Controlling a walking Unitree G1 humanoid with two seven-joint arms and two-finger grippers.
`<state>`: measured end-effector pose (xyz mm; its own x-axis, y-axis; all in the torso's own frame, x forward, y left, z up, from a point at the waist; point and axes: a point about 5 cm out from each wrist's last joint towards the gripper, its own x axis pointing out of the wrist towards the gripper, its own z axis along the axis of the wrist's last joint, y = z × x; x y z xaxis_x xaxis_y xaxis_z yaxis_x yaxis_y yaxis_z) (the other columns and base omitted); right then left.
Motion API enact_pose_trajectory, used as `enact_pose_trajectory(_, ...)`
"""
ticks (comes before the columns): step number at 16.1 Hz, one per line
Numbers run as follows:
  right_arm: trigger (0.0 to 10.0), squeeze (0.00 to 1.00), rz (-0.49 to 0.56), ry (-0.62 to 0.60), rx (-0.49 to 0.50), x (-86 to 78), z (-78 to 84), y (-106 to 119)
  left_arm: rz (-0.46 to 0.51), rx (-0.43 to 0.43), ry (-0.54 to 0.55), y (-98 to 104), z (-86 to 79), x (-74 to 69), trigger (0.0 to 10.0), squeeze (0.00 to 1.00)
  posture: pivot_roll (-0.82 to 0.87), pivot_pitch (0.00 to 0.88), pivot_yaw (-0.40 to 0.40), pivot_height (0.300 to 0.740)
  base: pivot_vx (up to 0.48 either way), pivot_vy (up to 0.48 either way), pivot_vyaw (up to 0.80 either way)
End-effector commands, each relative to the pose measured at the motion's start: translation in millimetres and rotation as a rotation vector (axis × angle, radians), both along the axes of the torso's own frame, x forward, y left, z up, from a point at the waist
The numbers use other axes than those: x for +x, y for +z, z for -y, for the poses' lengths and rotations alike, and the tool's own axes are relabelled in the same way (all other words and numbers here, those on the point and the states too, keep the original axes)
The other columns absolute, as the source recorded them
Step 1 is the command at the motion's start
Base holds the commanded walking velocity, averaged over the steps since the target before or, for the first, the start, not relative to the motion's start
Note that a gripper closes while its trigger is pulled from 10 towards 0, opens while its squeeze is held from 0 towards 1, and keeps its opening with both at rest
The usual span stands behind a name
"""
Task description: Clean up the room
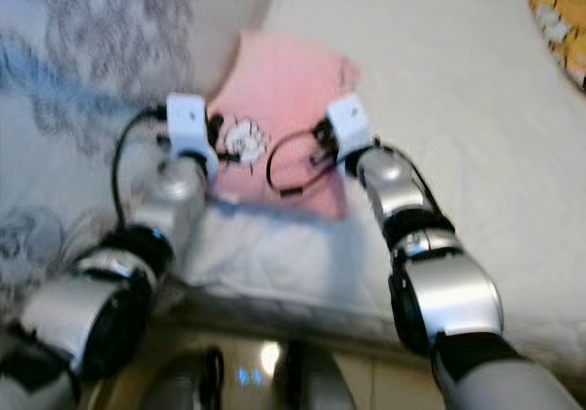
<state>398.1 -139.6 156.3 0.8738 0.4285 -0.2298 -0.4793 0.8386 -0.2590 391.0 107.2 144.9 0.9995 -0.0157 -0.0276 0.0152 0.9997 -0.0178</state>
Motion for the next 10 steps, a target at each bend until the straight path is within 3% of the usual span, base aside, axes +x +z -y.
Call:
enact_pose_trajectory(1, 10.0, 0.0, -0.055, -0.006, -0.071, -4.9, 13.6, -13, -0.003, -0.036, 0.094, -9, -6.9, -5.8, 10.0, 0.0, 0.02, 0.339, -0.086, 0.74, 0.0, 0.0, 0.0)
enact_pose_trajectory(3, 10.0, 0.0, -0.054, 0.018, -0.1, -5.1, 17.9, -12, 0.025, -0.088, 0.076, -16, 17.4, -17.6, 10.0, 0.0, 0.02, 0.343, -0.097, 0.74, 0.0, 0.0, 0.0)
enact_pose_trajectory(5, 10.0, 0.0, -0.002, 0.027, -0.12, -0.4, 18.8, 2, 0.105, -0.051, 0.052, -8, 28.7, -22.2, 10.0, 0.0, 0.02, 0.342, -0.104, 0.74, 0.0, 0.0, 0.0)
enact_pose_trajectory(8, 10.0, 0.0, 0.025, -0.017, -0.14, 2.3, 21.1, 6, 0.15, 0.013, 0.048, 10, 21.3, -12.3, 10.0, 0.0, 0.03, 0.339, -0.099, 0.74, 0.0, 0.0, 0.0)
enact_pose_trajectory(10, 10.0, 0.0, -0.005, -0.078, -0.084, 1.3, 25.1, 1, 0.141, 0.062, 0.036, 17, 14.2, -6.0, 10.0, 0.0, 0.03, 0.336, -0.094, 0.74, 0.0, 0.0, 0.0)
